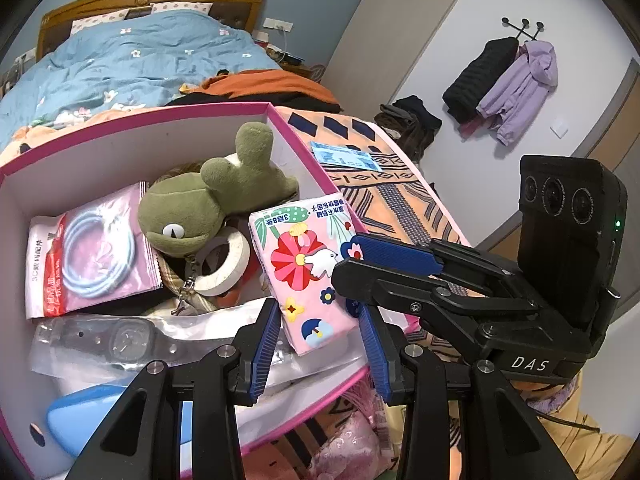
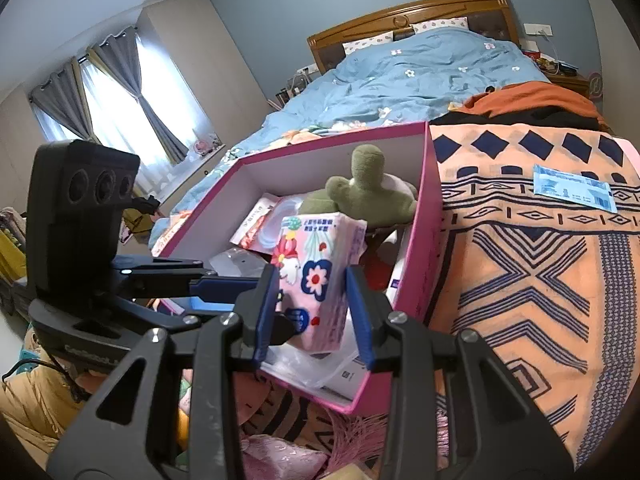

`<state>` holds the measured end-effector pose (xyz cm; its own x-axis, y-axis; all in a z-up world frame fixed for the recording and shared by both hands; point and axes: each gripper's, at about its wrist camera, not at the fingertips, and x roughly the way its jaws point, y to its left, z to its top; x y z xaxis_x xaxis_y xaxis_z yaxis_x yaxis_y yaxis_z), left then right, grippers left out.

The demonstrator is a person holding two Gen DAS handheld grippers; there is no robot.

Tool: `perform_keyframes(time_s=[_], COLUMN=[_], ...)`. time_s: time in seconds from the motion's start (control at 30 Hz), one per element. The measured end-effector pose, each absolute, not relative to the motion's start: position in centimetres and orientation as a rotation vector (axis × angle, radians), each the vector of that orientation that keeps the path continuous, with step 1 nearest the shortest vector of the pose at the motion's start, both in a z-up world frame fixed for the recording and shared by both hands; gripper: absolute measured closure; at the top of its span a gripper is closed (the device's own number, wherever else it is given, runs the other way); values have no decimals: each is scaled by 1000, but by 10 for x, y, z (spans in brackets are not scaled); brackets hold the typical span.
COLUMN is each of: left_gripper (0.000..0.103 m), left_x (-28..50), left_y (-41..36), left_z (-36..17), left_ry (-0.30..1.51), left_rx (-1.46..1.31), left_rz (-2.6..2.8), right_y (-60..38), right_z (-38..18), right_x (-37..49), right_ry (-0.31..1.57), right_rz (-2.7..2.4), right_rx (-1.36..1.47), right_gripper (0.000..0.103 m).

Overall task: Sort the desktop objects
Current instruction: 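Open the left gripper to drop the tissue pack into the box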

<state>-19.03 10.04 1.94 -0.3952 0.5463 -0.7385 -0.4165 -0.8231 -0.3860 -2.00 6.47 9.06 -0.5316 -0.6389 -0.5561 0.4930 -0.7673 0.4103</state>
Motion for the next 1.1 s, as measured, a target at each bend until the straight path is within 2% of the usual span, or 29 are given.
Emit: perform_keyframes(time_s=[0.23, 0.4, 0.9, 1.0, 1.1], left_gripper=[63, 63, 63, 57, 56], left_x=[-201, -208, -205, -202, -210], left_y=[99, 99, 87, 89, 93], left_z=[8, -5, -1, 9, 13], left_ry=[-209, -214, -195, -156, -157], left_rx=[-1282, -1328, -1331, -1293, -1299], left_rz=[2216, 2203, 2289, 2323, 2328], right_y=[61, 60, 75, 78, 79], right_z=[87, 88, 91, 92, 92], right_x=[-25, -23, -7, -4, -2], right_ry=[-211, -179, -258, -274, -286], right_rz=[-2314, -2352, -2346, -2346, -2340], right_rx=[957, 945, 906, 894, 891], right_gripper=[71, 72, 62, 60, 59])
